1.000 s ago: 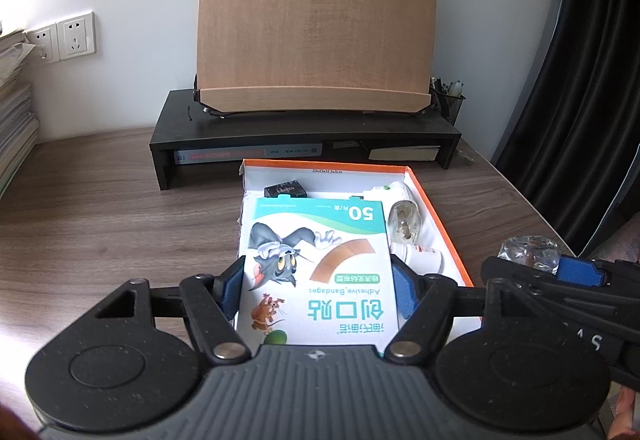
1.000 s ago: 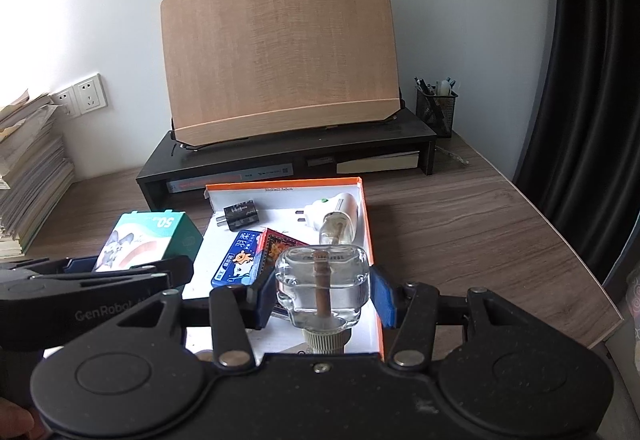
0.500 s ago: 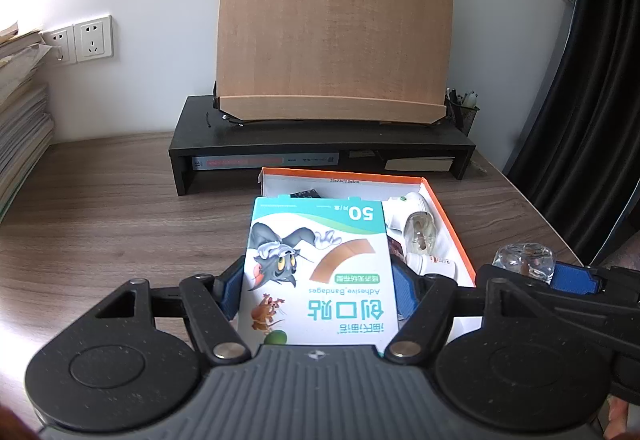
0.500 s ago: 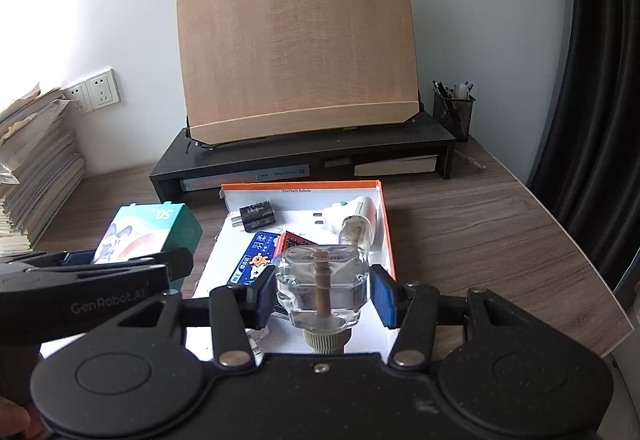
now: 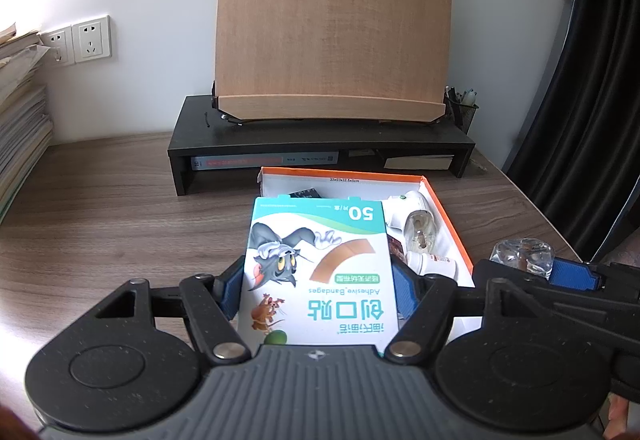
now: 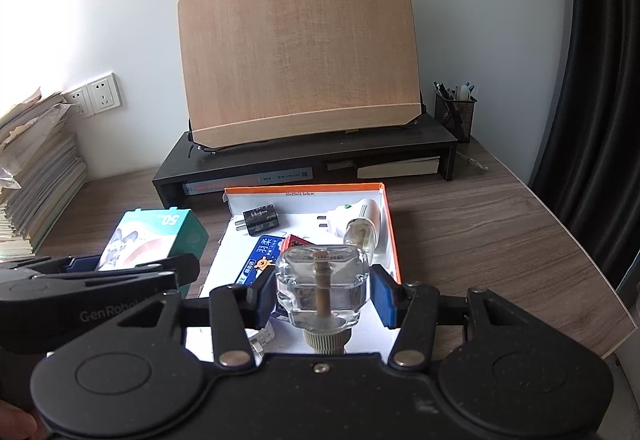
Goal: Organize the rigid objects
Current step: 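Lower the held bandage box and glass bottle into the white box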
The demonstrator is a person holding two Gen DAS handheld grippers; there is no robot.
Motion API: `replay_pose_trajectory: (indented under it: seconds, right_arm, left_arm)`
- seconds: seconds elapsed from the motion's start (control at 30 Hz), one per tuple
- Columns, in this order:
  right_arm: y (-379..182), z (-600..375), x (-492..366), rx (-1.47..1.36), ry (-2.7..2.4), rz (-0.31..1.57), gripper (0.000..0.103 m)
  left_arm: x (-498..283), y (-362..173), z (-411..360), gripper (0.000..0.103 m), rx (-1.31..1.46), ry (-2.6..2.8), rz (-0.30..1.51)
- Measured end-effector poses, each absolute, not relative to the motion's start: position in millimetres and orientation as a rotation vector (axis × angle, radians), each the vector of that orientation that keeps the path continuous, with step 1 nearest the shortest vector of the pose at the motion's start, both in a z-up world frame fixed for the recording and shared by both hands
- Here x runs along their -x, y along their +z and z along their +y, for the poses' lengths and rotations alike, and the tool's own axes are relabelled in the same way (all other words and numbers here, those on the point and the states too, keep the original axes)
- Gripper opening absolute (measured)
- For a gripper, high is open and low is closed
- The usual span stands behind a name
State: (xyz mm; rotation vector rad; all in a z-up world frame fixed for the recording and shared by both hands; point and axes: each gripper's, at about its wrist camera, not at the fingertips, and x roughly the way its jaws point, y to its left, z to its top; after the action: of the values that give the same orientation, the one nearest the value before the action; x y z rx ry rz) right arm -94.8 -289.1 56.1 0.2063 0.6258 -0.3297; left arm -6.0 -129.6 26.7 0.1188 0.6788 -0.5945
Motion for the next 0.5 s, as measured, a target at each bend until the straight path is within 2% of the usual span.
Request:
replay_pose_trajectory:
  seconds: [0.5]
  right_arm:
    - [60.8, -288.8, 96.5, -0.215, -0.323, 0.61, 0.06]
  left_arm:
    - [8.2, 29.6, -129.2, 0.072, -0.115, -0.588, 0.672]
